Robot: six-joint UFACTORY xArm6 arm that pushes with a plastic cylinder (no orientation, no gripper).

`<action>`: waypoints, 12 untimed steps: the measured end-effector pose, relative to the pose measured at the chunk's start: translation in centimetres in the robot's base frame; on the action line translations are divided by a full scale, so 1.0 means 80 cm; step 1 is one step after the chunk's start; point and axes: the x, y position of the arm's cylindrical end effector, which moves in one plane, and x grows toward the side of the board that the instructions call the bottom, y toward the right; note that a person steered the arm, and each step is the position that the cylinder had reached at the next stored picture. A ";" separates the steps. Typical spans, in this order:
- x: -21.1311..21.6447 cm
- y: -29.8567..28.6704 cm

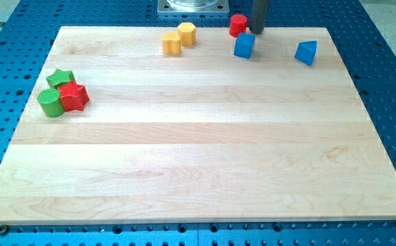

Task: Place the red circle above the hexagon

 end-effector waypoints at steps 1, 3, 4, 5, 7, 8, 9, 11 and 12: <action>0.000 0.001; 0.000 -0.001; 0.002 -0.013; 0.000 -0.035; 0.002 -0.072; 0.000 -0.091; 0.001 -0.109; 0.002 -0.153; 0.002 -0.155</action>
